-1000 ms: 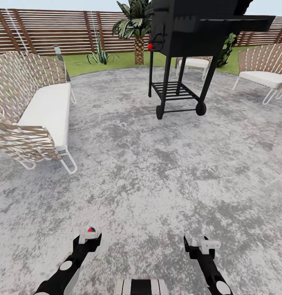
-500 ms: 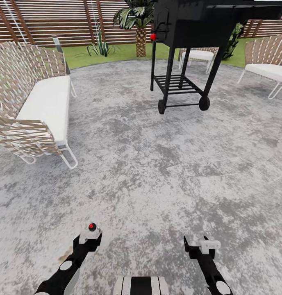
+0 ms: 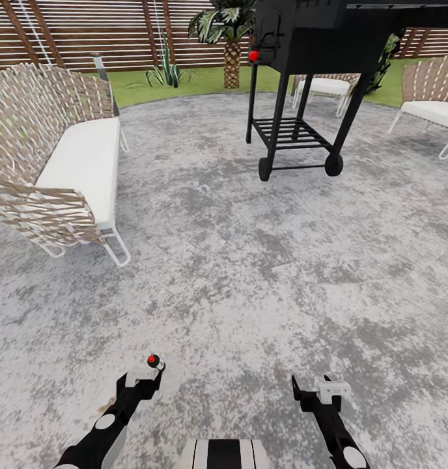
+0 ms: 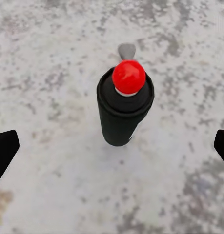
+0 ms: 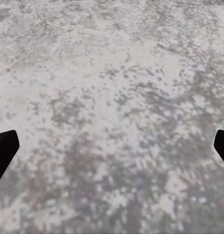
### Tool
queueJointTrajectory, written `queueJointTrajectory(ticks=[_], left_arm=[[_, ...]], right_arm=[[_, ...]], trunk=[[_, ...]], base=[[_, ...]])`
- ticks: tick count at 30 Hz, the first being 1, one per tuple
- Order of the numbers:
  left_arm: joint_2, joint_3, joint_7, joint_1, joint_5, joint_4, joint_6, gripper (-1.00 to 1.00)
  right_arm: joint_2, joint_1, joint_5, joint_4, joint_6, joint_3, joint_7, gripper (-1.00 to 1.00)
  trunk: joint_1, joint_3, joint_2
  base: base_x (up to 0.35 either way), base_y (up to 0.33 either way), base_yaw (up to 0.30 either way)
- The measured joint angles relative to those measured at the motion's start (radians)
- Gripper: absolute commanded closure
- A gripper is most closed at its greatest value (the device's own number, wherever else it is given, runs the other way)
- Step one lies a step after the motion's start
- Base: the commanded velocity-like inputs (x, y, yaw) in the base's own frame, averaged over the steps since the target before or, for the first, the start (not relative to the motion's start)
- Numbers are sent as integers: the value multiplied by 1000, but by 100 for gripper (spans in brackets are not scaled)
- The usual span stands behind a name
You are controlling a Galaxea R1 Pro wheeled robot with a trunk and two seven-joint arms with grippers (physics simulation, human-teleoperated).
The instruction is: In the garden, pick up the pesticide atomizer on the floor and spray pesticide onto both trees until each tree trunk is fully covered.
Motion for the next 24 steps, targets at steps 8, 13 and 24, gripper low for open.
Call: queueJointTrajectory(ticks=[8, 13, 24], left_arm=[[0, 0, 0, 0, 0, 2, -1, -100], [0, 0, 0, 0, 0, 2, 0, -100], [0, 0, 0, 0, 0, 2, -1, -100]], right_arm=[[0, 0, 0, 0, 0, 0, 0, -100], [0, 0, 0, 0, 0, 0, 0, -100], [0, 0, 0, 0, 0, -1, 0, -100]], trunk=[[0, 0, 0], [0, 0, 0], [0, 0, 0]], base=[[31, 6, 0], [218, -13, 0], [91, -41, 0]])
